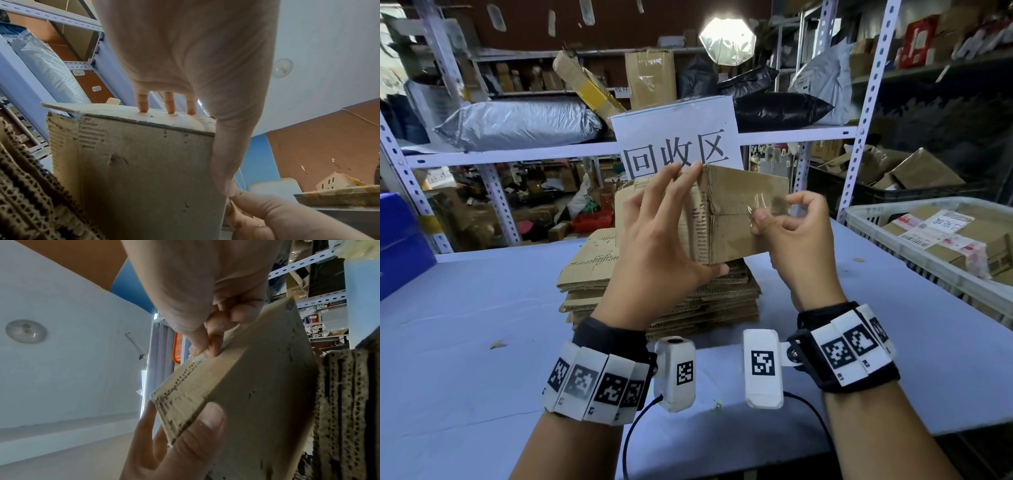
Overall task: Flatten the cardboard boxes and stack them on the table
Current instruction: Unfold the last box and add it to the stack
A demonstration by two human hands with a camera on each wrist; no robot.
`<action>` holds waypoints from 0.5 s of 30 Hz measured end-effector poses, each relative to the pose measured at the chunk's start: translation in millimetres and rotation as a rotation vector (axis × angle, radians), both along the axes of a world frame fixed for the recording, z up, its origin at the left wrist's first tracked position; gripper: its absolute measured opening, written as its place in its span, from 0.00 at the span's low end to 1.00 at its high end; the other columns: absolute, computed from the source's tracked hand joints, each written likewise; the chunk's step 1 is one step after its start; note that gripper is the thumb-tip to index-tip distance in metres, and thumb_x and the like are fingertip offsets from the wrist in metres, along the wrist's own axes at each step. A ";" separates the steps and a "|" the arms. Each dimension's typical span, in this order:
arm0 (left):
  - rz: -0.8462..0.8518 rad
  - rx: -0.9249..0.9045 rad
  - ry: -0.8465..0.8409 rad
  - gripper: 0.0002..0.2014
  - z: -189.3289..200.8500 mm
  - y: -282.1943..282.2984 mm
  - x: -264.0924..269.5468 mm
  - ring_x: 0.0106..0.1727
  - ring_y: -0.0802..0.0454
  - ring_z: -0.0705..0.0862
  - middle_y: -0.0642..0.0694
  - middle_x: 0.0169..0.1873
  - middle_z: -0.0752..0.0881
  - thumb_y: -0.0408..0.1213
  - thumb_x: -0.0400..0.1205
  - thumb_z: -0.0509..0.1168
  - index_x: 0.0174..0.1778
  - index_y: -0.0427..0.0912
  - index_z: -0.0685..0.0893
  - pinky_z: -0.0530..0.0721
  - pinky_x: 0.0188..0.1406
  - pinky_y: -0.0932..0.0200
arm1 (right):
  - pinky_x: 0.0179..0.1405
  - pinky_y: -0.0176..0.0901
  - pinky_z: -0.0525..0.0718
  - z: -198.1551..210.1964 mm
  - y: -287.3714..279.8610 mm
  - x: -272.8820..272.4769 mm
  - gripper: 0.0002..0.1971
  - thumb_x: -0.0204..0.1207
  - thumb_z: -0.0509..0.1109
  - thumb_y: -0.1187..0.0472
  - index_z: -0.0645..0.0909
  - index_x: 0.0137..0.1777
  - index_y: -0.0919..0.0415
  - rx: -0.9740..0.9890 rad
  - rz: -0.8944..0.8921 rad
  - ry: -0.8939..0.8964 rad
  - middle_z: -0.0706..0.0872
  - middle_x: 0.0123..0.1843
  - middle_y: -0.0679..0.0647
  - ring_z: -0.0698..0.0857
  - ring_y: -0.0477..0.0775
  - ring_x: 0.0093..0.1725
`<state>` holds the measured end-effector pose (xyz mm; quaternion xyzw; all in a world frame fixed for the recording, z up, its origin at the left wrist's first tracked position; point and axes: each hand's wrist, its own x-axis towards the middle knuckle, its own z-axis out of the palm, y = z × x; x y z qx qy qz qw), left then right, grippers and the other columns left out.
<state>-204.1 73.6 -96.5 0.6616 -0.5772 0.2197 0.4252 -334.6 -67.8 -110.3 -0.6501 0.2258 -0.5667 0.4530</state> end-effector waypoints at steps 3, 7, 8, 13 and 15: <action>0.005 0.003 0.000 0.62 0.5 -0.9 -0.7 0.78 0.57 0.55 0.54 0.86 0.61 0.50 0.60 0.87 0.89 0.57 0.60 0.60 0.78 0.50 | 0.36 0.44 0.75 -1.6 1.4 0.2 0.08 0.82 0.73 0.54 0.76 0.44 0.48 -0.022 -0.015 0.014 0.91 0.35 0.50 0.79 0.37 0.25; -0.001 -0.001 0.006 0.61 1.1 -1.0 -0.6 0.79 0.55 0.57 0.54 0.86 0.61 0.53 0.59 0.84 0.88 0.58 0.60 0.60 0.79 0.50 | 0.36 0.48 0.82 -2.3 -0.2 0.3 0.10 0.81 0.72 0.49 0.82 0.39 0.47 -0.100 -0.126 0.089 0.90 0.34 0.48 0.83 0.40 0.29; -0.002 0.000 0.007 0.61 1.3 -1.2 -0.5 0.80 0.54 0.58 0.54 0.86 0.61 0.53 0.59 0.84 0.88 0.58 0.60 0.60 0.79 0.50 | 0.38 0.48 0.84 -2.5 -1.1 0.1 0.10 0.82 0.72 0.47 0.83 0.40 0.47 -0.119 -0.152 0.117 0.90 0.34 0.48 0.85 0.41 0.32; 0.012 -0.001 0.002 0.61 1.9 -1.2 1.1 0.81 0.49 0.60 0.53 0.86 0.62 0.53 0.59 0.85 0.88 0.59 0.60 0.61 0.79 0.49 | 0.34 0.42 0.79 -2.4 -0.9 -2.4 0.27 0.78 0.57 0.27 0.83 0.38 0.50 -0.154 -0.181 0.208 0.88 0.34 0.47 0.83 0.41 0.35; 0.010 -0.004 -0.008 0.61 2.1 -2.2 0.7 0.81 0.49 0.60 0.52 0.86 0.62 0.53 0.59 0.85 0.88 0.58 0.60 0.60 0.79 0.49 | 0.34 0.39 0.78 -2.5 -2.0 -3.0 0.21 0.76 0.65 0.30 0.81 0.40 0.47 -0.161 -0.177 0.238 0.85 0.35 0.43 0.82 0.37 0.37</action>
